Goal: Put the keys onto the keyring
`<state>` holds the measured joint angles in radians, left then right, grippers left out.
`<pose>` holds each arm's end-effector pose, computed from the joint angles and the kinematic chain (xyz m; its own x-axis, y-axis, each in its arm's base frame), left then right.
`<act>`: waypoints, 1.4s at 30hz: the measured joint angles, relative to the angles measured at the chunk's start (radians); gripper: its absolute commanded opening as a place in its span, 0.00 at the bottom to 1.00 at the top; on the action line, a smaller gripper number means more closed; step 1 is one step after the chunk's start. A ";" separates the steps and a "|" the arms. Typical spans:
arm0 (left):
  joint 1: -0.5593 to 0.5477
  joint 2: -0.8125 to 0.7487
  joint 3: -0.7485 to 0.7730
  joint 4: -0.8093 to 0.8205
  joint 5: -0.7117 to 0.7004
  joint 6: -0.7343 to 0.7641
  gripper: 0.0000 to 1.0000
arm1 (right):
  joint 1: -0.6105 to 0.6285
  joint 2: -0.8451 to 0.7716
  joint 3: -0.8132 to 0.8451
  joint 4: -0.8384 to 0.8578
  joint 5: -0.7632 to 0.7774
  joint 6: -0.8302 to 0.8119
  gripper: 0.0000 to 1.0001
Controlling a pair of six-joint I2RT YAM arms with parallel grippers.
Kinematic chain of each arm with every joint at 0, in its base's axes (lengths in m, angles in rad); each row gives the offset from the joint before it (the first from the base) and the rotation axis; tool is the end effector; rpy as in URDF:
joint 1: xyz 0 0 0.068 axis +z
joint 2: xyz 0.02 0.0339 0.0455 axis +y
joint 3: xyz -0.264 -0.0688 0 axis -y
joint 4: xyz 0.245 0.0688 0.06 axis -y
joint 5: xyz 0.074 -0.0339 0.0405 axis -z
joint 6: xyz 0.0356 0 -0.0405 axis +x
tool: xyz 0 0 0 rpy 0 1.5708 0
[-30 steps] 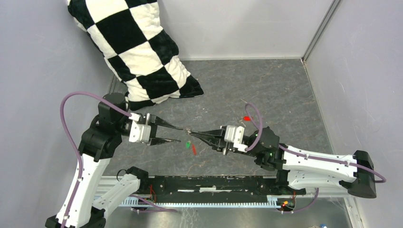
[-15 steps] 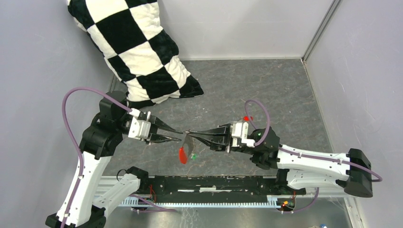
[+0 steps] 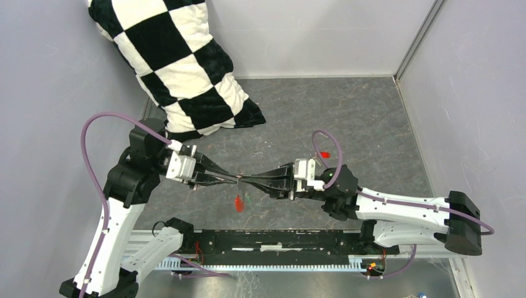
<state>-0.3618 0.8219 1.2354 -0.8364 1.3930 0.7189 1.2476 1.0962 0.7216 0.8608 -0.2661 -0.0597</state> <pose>0.0940 -0.0730 0.4273 0.3052 0.0090 -0.9522 0.9316 -0.2103 0.2966 0.0690 0.2354 0.3651 0.2071 0.4372 -0.8752 -0.9781 0.1122 -0.1754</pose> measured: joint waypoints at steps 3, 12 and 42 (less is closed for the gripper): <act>0.000 0.000 0.000 0.000 0.000 0.000 0.12 | 0.000 0.010 0.008 0.003 -0.007 0.003 0.01; 0.000 -0.014 -0.002 0.000 -0.021 0.000 0.02 | 0.000 0.010 0.012 -0.013 -0.018 0.006 0.23; -0.001 0.034 0.001 -0.169 -0.349 0.360 0.02 | -0.014 0.185 0.675 -1.182 0.098 -0.241 0.33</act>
<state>-0.3626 0.8562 1.2362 -1.0054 1.0439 1.0794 1.2339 1.2808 1.3968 -0.3210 -0.1684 -0.3004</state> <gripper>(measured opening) 0.029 0.354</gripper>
